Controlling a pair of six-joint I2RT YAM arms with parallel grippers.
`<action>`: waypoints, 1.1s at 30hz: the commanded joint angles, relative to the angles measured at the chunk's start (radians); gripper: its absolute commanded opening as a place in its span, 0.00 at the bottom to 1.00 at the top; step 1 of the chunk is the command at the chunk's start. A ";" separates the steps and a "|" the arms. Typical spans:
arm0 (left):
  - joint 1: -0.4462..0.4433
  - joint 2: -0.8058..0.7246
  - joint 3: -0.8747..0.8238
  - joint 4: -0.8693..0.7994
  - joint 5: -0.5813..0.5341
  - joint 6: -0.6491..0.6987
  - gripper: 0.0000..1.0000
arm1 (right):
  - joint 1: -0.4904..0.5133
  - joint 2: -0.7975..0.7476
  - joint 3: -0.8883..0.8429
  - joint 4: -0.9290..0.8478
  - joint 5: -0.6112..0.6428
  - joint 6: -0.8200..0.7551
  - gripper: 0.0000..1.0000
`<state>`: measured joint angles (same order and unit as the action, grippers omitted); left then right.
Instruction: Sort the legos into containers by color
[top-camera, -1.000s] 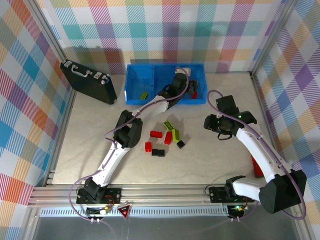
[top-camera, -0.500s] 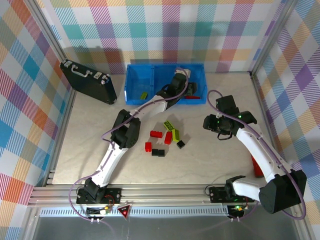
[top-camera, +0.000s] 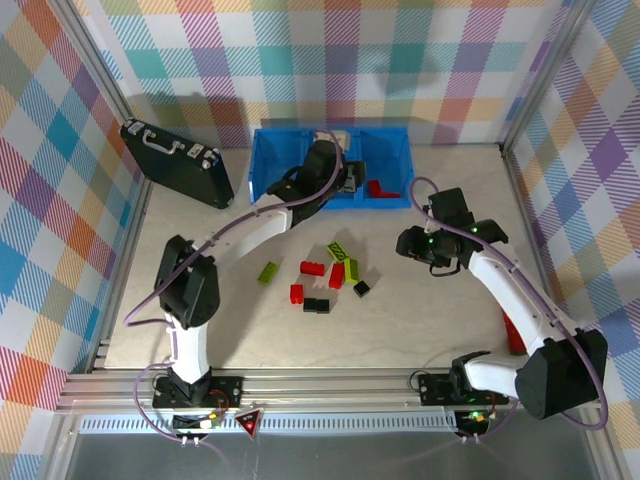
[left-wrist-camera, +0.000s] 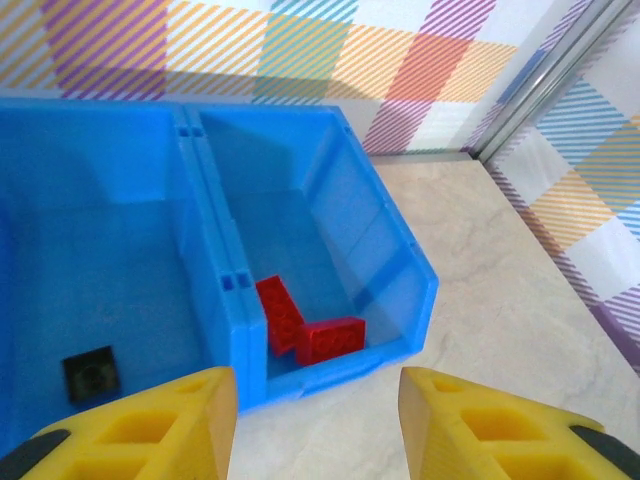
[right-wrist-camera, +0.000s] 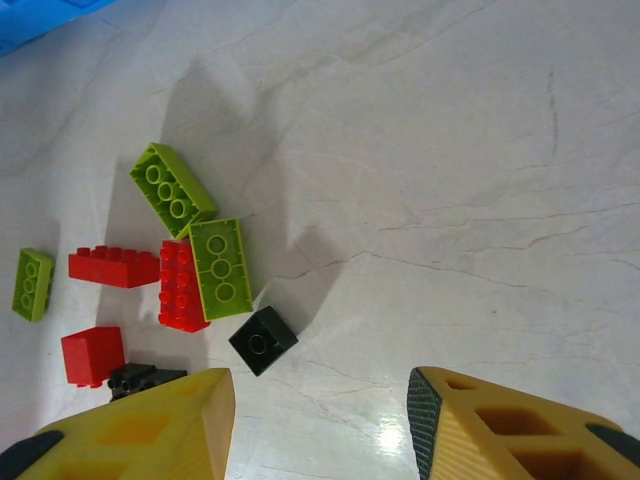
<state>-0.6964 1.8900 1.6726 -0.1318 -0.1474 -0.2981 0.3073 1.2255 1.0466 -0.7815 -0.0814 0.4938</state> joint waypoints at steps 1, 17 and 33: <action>-0.001 -0.065 -0.088 -0.108 -0.015 -0.016 0.46 | 0.017 0.021 -0.013 0.038 -0.052 0.018 0.51; 0.056 -0.430 -0.532 -0.279 0.006 -0.127 0.46 | 0.177 0.208 0.054 0.071 -0.049 0.042 0.49; 0.140 -0.654 -0.752 -0.367 0.027 -0.212 0.47 | 0.281 0.367 0.183 -0.010 -0.017 -0.019 0.48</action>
<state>-0.5758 1.2655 0.9318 -0.4587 -0.1394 -0.4835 0.5785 1.5822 1.2022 -0.7506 -0.1059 0.4992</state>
